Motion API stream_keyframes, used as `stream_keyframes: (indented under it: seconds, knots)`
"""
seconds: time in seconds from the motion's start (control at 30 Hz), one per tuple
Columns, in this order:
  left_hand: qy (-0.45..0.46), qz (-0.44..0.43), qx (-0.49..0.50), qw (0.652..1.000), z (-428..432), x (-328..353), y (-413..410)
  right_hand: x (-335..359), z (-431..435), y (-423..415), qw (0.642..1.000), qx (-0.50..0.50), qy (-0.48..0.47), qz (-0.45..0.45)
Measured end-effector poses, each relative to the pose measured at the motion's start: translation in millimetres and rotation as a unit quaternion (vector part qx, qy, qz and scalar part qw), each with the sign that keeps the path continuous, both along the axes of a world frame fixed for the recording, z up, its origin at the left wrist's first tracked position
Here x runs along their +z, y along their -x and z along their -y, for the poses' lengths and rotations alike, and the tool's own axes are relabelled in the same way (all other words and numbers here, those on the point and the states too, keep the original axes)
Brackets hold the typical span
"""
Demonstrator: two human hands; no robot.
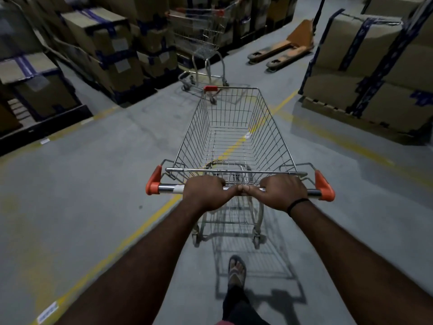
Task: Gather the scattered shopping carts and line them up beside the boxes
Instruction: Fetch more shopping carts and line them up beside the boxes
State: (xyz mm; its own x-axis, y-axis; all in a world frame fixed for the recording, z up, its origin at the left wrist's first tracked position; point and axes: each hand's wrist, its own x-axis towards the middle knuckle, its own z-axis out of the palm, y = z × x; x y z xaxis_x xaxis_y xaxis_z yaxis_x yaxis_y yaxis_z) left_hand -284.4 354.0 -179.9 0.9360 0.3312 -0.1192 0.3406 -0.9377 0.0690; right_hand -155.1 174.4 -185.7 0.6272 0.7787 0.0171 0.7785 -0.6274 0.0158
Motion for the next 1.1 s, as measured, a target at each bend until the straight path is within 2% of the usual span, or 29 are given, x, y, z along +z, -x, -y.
stream_keyframes:
  seconds: [0.37,0.63,0.8,0.93,1.1]
  knots:
    - [0.015,-0.003,0.04,0.999,-107.3,6.3,-173.0,3.6,-114.4,-183.7,0.999,0.043,-0.022,0.009]
    - [0.067,-0.061,0.062,0.994,-182.3,11.9,-272.8,2.8,-189.0,-287.2,0.998,0.062,-0.013,0.007]
    - [0.134,-0.111,0.064,0.983,-242.1,16.7,-344.5,2.8,-241.7,-351.7,0.997,0.069,-0.023,0.028]
    - [0.246,-0.15,0.055,0.956,-293.0,18.8,-400.9,1.5,-287.6,-404.1,0.997,0.061,-0.032,0.024]
    - [0.335,-0.15,0.076,0.927,-346.7,17.6,-456.9,1.6,-341.7,-463.0,0.998,0.054,-0.008,0.009]
